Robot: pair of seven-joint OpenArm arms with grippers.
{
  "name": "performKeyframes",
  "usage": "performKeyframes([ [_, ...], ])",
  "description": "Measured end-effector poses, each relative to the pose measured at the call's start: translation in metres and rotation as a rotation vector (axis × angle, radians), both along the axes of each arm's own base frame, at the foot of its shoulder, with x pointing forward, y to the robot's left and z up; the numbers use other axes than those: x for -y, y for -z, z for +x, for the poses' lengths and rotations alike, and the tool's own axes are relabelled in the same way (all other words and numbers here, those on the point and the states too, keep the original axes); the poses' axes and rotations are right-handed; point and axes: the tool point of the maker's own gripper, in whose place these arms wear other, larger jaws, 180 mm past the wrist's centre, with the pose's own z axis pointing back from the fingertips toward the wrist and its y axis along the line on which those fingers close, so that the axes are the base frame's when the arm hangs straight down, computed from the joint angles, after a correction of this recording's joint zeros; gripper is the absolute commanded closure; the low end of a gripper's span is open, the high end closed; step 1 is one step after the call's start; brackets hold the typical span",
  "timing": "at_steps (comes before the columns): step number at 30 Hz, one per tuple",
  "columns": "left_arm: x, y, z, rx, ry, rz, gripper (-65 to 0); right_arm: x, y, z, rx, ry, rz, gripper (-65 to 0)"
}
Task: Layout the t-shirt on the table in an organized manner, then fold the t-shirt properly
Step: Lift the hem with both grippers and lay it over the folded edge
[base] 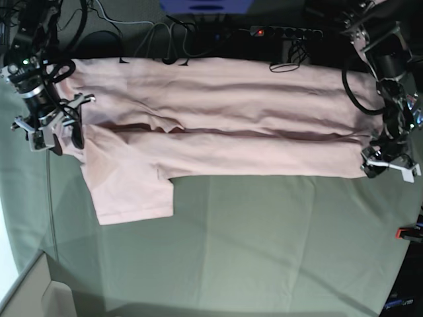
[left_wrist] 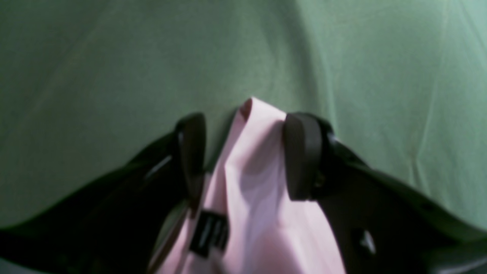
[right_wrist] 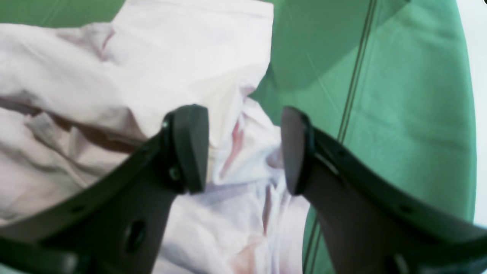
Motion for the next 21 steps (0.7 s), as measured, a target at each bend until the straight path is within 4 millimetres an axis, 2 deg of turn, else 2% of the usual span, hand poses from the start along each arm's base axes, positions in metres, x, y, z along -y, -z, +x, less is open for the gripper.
performKeyframes([
  [4,0.012,0.003,0.012,-0.007,0.037,-0.009,-32.2,0.0,0.0,0.0,0.0,0.0,0.0,-30.8],
  [8,0.02,0.01,0.012,-0.021,0.06,-0.008,-31.6,0.002,-0.003,0.006,0.01,0.004,-0.003,-31.0],
  [11,0.023,0.012,0.012,-0.035,0.076,-0.002,-22.9,0.004,-0.011,0.021,0.036,0.003,-0.006,-31.1],
  [15,0.027,0.013,0.011,-0.036,0.086,-0.007,-11.9,0.011,0.006,0.04,-0.061,0.039,0.001,-31.6],
  [19,0.024,0.014,0.009,-0.046,0.087,-0.004,-1.2,0.017,0.018,0.064,-0.155,0.062,0.018,-36.0],
  [21,0.023,0.013,0.009,-0.049,0.089,-0.001,0.0,0.021,0.017,0.073,-0.17,0.073,0.016,-37.1],
])
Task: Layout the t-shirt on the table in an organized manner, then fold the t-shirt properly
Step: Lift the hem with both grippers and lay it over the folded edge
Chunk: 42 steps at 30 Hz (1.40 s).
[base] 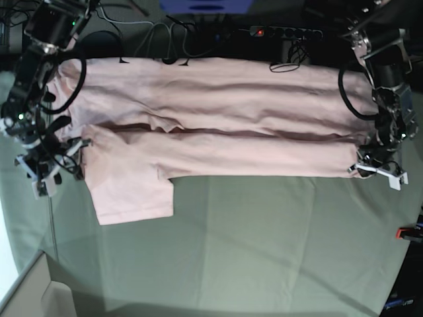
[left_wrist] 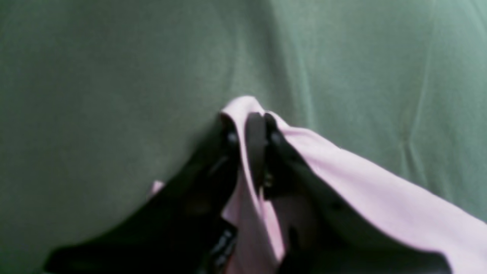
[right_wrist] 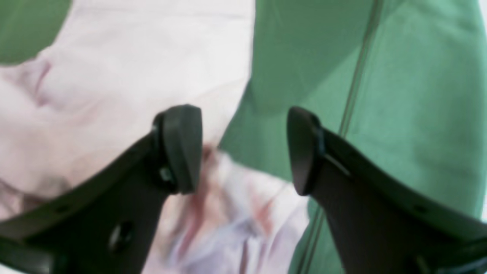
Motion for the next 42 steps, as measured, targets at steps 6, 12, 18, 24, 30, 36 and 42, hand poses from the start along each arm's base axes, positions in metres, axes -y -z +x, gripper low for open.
performKeyframes([
  [6,-0.007,-0.003,-0.001,-0.003,-0.002,0.013,0.0,-0.026,0.007,0.007,-0.039,-0.08,-0.004,-37.2],
  [12,-0.007,-0.002,-0.001,-0.002,-0.002,0.012,0.0,-0.028,0.023,-0.003,-0.107,-0.115,-0.081,-37.2],
  [18,-0.007,-0.003,-0.001,-0.002,-0.002,0.012,0.0,-0.029,0.043,-0.011,-0.163,-0.115,-0.063,-37.0],
  [24,-0.007,-0.002,-0.001,-0.002,-0.002,0.012,0.0,-0.03,0.05,-0.016,-0.183,-0.114,-0.055,-26.0],
  [30,-0.006,-0.012,0.012,0.021,-0.001,0.007,0.0,-0.03,0.043,-0.003,-0.17,-0.113,-0.055,0.0],
  [36,-0.008,-0.041,0.039,0.096,0.004,0.026,0.0,-0.03,0.007,0.04,-0.053,-0.11,-0.049,0.0],
  [42,-0.011,-0.092,0.062,0.226,0.026,0.092,0.0,-0.029,-0.024,0.072,0.024,-0.105,-0.061,0.0],
])
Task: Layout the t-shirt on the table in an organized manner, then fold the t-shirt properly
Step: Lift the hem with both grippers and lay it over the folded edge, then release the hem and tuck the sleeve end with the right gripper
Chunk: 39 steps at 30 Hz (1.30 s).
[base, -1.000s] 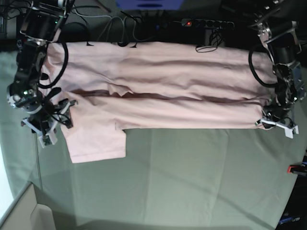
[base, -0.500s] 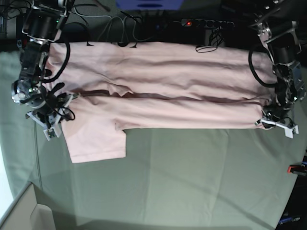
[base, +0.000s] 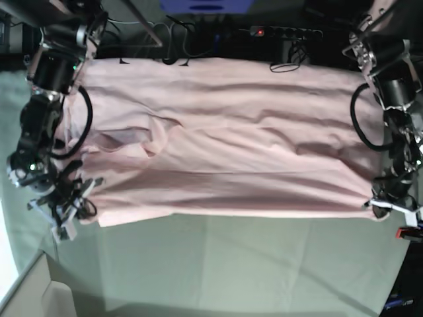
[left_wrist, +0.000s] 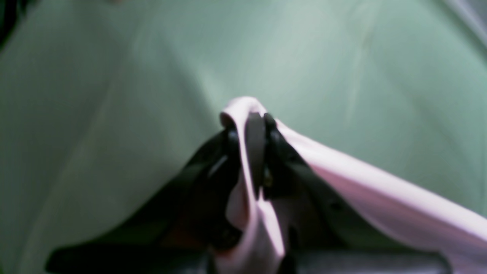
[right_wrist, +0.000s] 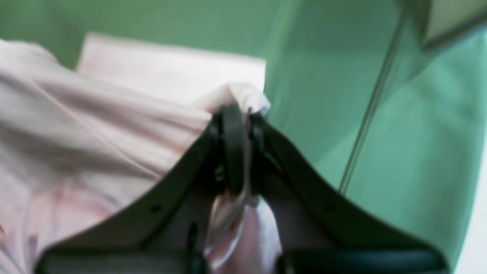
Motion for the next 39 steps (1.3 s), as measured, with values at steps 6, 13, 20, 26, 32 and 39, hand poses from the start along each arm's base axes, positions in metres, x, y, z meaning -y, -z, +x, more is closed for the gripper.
performKeyframes([
  [6,-0.001,-0.022,0.007,0.051,0.008,0.036,0.0,0.001,-0.018,0.01,0.046,-0.001,-0.012,0.0],
  [13,-0.001,-0.017,-0.003,0.041,0.014,0.045,0.0,0.002,-0.021,-0.015,0.066,-0.007,-0.053,0.0],
  [20,-0.001,0.005,-0.025,-0.003,0.007,0.026,0.0,-0.006,0.019,-0.058,-0.041,-0.011,-0.04,0.0],
  [26,-0.012,0.019,-0.073,-0.003,-0.06,-0.05,0.0,-0.009,0.03,-0.097,-0.087,-0.017,-0.069,0.0],
  [32,-0.01,0.031,-0.103,-0.032,-0.055,-0.055,0.0,-0.012,0.037,-0.124,-0.115,-0.028,-0.076,0.0],
  [39,-0.011,0.047,-0.127,-0.09,-0.054,-0.05,0.0,-0.01,0.057,-0.139,-0.177,-0.026,-0.06,0.0],
])
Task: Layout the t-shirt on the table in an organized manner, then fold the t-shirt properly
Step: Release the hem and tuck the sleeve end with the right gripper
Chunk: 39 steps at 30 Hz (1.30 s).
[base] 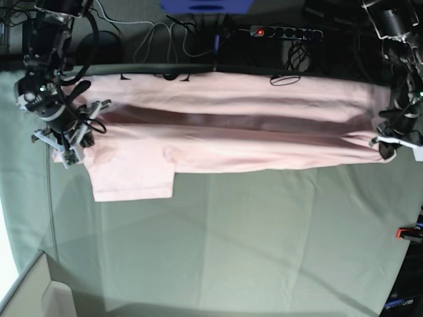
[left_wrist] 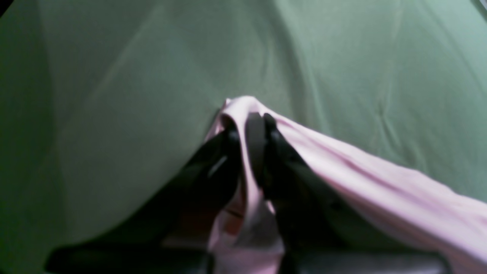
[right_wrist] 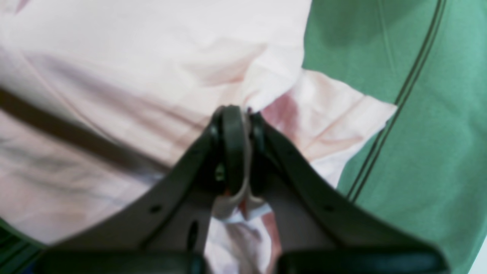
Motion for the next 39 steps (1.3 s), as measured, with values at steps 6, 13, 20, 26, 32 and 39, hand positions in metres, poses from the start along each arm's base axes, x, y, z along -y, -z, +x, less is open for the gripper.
performKeyframes([
  [6,0.001,0.016,-0.028,-0.064,0.007,0.002,0.0,0.003,0.01,-0.017,-0.044,-0.001,-0.009,0.0],
  [13,0.0,0.029,-0.044,-0.106,0.001,-0.001,-0.1,-0.002,0.016,-0.033,-0.026,-0.02,0.015,0.0],
  [20,-0.001,0.035,-0.047,-0.121,-0.007,-0.012,-7.8,-0.006,0.029,-0.041,-0.058,-0.012,0.046,0.0],
  [26,-0.002,0.035,-0.047,-0.12,-0.011,-0.011,-20.2,-0.005,0.043,-0.055,-0.108,-0.007,0.053,-15.7],
  [32,-0.001,0.036,-0.047,-0.124,-0.01,-0.012,-23.2,0.001,0.026,-0.053,-0.074,-0.014,0.01,-24.8],
  [39,0.0,0.036,-0.048,-0.125,-0.01,-0.016,-23.4,0.026,-0.027,-0.029,0.096,0.109,-0.034,-28.8],
])
